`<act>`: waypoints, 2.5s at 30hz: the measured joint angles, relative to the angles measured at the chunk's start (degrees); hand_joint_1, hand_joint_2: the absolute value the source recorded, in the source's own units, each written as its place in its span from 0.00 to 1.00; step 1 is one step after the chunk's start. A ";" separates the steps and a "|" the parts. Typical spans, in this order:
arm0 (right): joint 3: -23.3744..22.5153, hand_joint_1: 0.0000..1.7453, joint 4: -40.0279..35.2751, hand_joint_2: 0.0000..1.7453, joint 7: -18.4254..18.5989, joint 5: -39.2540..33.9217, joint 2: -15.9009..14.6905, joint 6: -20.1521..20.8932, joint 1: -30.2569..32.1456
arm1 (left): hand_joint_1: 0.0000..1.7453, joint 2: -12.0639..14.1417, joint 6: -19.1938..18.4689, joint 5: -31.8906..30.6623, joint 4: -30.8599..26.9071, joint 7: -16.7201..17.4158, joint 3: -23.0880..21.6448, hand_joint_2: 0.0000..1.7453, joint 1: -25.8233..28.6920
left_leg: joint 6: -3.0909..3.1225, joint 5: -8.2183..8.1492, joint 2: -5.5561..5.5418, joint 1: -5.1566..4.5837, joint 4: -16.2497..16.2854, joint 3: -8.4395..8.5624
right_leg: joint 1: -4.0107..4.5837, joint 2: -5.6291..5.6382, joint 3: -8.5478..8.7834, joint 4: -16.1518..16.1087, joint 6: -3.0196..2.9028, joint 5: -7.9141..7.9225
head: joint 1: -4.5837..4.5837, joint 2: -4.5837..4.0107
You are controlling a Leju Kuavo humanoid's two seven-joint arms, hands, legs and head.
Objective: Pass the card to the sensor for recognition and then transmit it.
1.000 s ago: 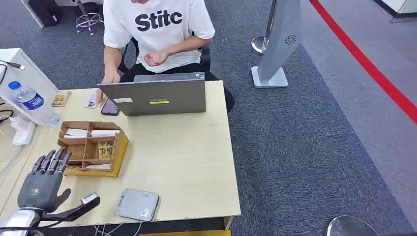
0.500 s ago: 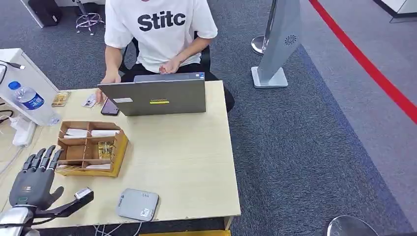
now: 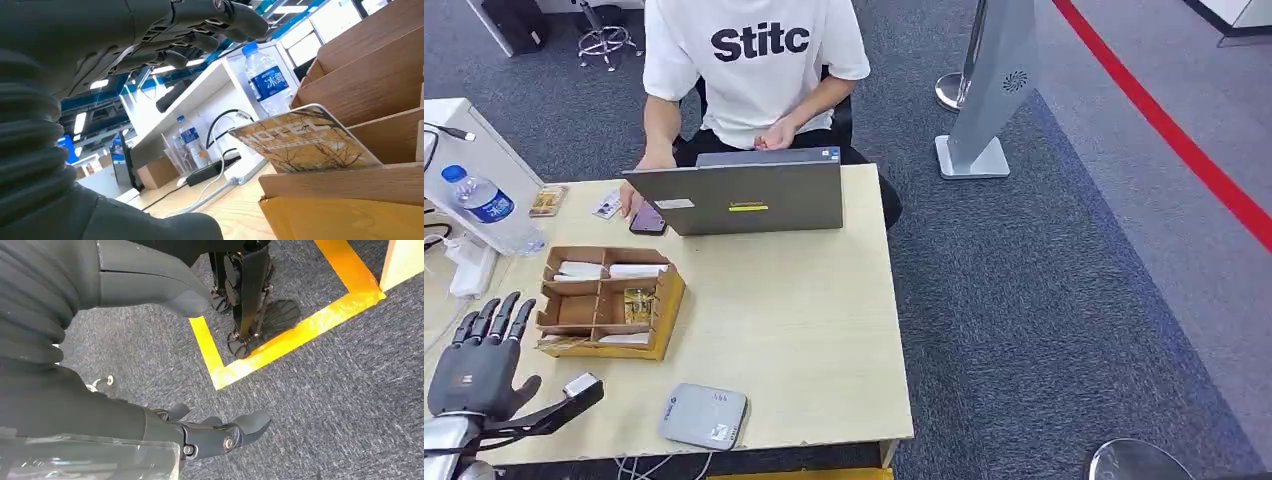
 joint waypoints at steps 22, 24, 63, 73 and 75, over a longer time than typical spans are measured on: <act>0.00 0.00 0.30 1.00 0.22 1.07 -0.33 0.20 -0.28 | 0.00 0.42 -1.99 -0.48 3.21 0.02 -0.04 1.00 -3.04 | -0.02 0.02 0.02 0.00 0.01 0.02 | 0.00 0.02 0.00 0.00 -0.01 0.01 | 0.02 0.00; 0.00 0.00 0.44 1.00 0.26 1.18 -0.35 0.20 -0.36 | 0.00 0.29 -2.36 -0.22 3.39 -0.26 -0.06 1.00 -3.19 | -0.02 0.02 0.02 0.00 0.01 0.02 | 0.00 0.02 -0.01 0.00 -0.01 0.01 | 0.00 -0.02; 0.00 0.00 1.90 1.00 0.70 2.99 -0.70 -0.48 -0.56 | 1.00 -1.18 -3.74 -1.57 3.17 0.52 -5.73 1.00 -3.47 | -0.02 0.02 0.02 0.00 0.02 0.03 | 0.00 0.03 0.00 0.01 -0.01 0.01 | 0.02 0.00; 0.00 0.00 1.47 1.00 1.18 2.99 -0.70 -0.39 -0.52 | 1.00 0.98 -3.78 -1.44 2.67 0.68 -4.83 1.00 -3.51 | -0.02 0.01 0.03 0.01 0.02 0.03 | 0.00 0.04 0.00 0.02 -0.01 0.01 | 0.02 0.00; 0.00 0.00 1.33 1.00 1.33 2.99 -0.70 -0.39 -0.52 | 1.00 1.16 -3.72 -1.42 2.67 0.68 -4.30 1.00 -3.52 | -0.02 0.01 0.03 0.01 0.02 0.03 | 0.00 0.04 0.00 0.02 -0.01 0.01 | 0.00 0.00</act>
